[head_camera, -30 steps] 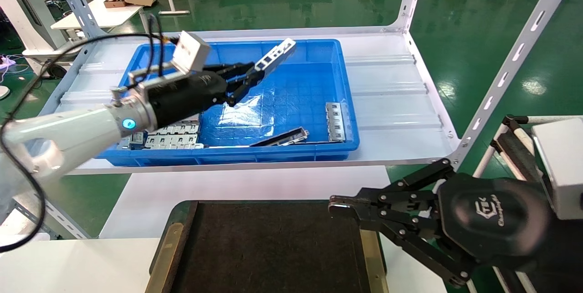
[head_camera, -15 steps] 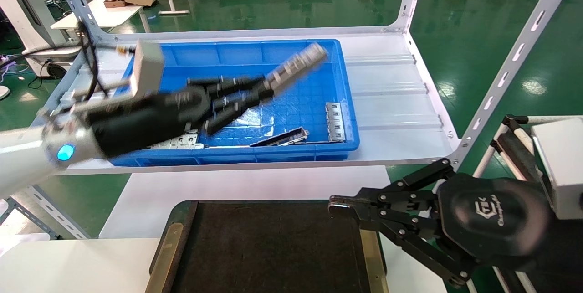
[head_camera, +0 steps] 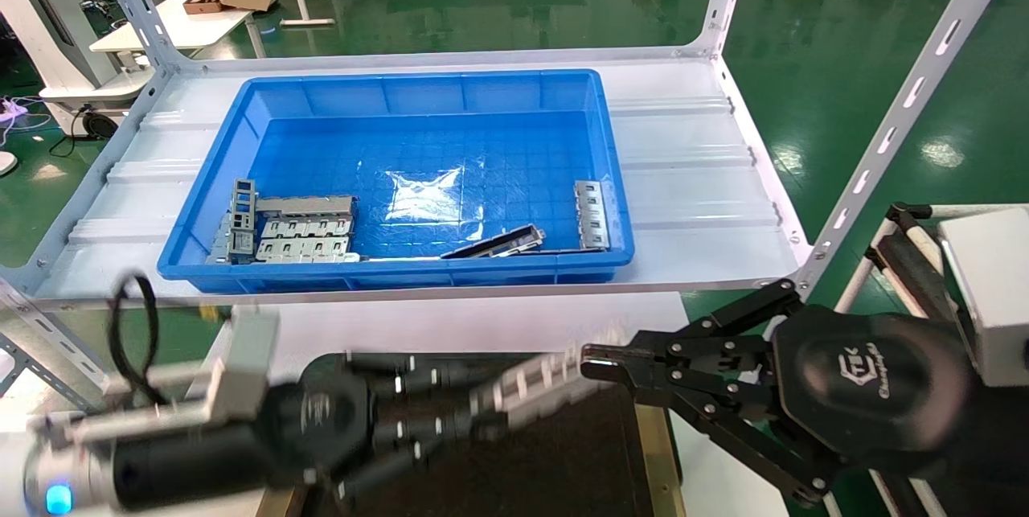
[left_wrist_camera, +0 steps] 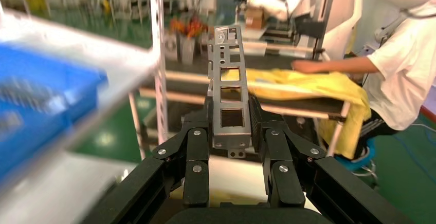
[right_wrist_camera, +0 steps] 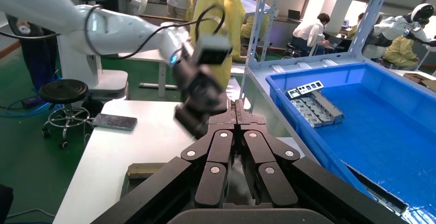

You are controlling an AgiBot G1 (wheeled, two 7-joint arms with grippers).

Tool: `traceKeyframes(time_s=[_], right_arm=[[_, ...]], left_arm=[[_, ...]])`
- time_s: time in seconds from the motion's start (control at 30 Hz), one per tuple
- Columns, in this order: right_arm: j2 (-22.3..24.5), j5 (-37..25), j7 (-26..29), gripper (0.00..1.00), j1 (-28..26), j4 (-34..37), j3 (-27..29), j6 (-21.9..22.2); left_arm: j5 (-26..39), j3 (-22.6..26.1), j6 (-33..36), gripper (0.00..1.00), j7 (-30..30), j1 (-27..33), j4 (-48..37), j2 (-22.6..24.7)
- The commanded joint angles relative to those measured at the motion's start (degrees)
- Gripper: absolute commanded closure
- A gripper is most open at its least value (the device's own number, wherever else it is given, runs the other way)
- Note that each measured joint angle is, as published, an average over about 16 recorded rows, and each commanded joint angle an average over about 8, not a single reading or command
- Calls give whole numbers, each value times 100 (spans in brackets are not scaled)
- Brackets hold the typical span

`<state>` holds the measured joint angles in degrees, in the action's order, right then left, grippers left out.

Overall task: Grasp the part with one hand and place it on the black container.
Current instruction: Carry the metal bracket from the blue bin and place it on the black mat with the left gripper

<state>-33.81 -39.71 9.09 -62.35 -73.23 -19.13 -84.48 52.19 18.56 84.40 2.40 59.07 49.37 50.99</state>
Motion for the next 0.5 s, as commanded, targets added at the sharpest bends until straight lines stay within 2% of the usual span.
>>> traceKeyframes(time_s=[0.03, 0.3, 0.5], right_arm=[[0, 0, 0, 100, 0, 0, 0, 0], [1, 1, -1, 100, 0, 0, -1, 1], [1, 2, -1, 100, -1, 0, -2, 1]], left_arm=[[-62, 1, -168, 100, -213, -407, 472, -150], [183, -115, -1655, 100, -774, -1867, 1809, -574], [393, -224, -2959, 100, -1170, -2835, 2528, -660]])
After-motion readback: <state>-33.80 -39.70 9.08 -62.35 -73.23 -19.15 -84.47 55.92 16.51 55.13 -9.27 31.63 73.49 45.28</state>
